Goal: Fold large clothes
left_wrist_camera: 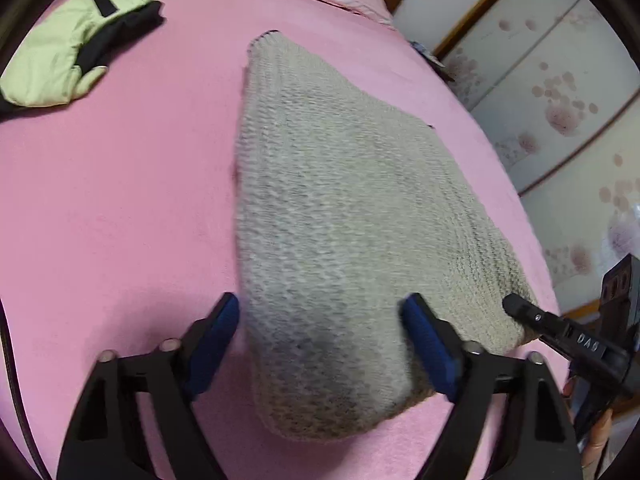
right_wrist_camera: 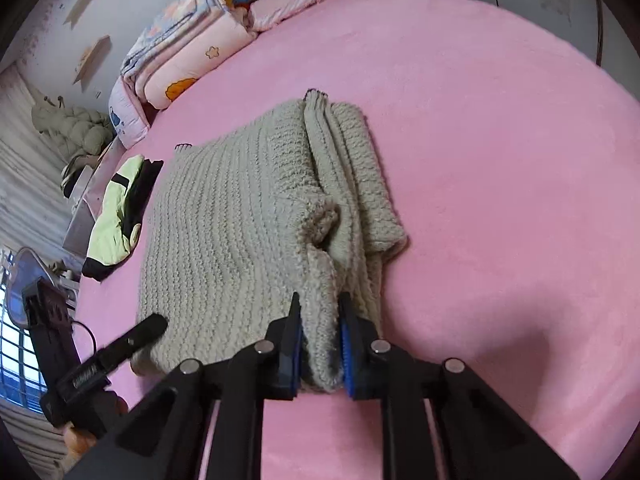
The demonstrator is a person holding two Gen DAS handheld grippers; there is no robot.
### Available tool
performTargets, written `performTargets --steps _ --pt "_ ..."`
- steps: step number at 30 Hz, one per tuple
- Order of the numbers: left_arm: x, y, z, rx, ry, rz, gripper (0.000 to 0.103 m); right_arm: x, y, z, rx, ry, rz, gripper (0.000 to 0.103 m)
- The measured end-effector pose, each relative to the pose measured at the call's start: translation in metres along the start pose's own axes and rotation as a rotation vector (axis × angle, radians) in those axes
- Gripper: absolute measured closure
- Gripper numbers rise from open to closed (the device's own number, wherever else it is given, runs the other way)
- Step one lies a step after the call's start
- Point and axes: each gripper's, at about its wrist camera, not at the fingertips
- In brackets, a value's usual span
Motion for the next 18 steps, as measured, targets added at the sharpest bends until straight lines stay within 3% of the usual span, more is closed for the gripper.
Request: performTargets --steps 3,6,12,14,15,16,18 --pt "0.002 -0.007 0.006 0.075 0.031 0.012 0.028 -0.010 -0.018 0.003 -0.011 -0.034 0.020 0.090" --pt "0.009 -0.015 0.008 0.135 0.090 0.006 0.033 0.013 -0.034 0.011 0.001 -0.069 -0.009 0.090" --pt "0.016 -0.017 0.009 0.156 0.117 -0.003 0.033 0.022 -0.032 0.002 -0.071 -0.123 0.002 0.086" --pt "0.011 -0.012 0.015 0.163 0.128 -0.013 0.030 0.013 -0.032 -0.004 -0.110 -0.151 0.013 0.075" --pt "0.007 -0.011 0.017 0.173 0.142 -0.018 0.024 0.008 -0.032 -0.008 -0.128 -0.179 0.017 0.066" --pt "0.000 -0.014 0.022 0.183 0.156 -0.016 0.017 0.002 -0.032 -0.008 -0.138 -0.199 0.024 0.062" --pt "-0.013 -0.016 0.030 0.204 0.187 0.001 0.014 -0.009 -0.033 -0.010 -0.146 -0.226 0.035 0.058"
Point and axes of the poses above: each gripper's, at about its wrist camera, not at the fingertips, and x roughly the way its jaws point, z to its right, y to its top, and after that the axes turned 5 degrees about x, right-handed
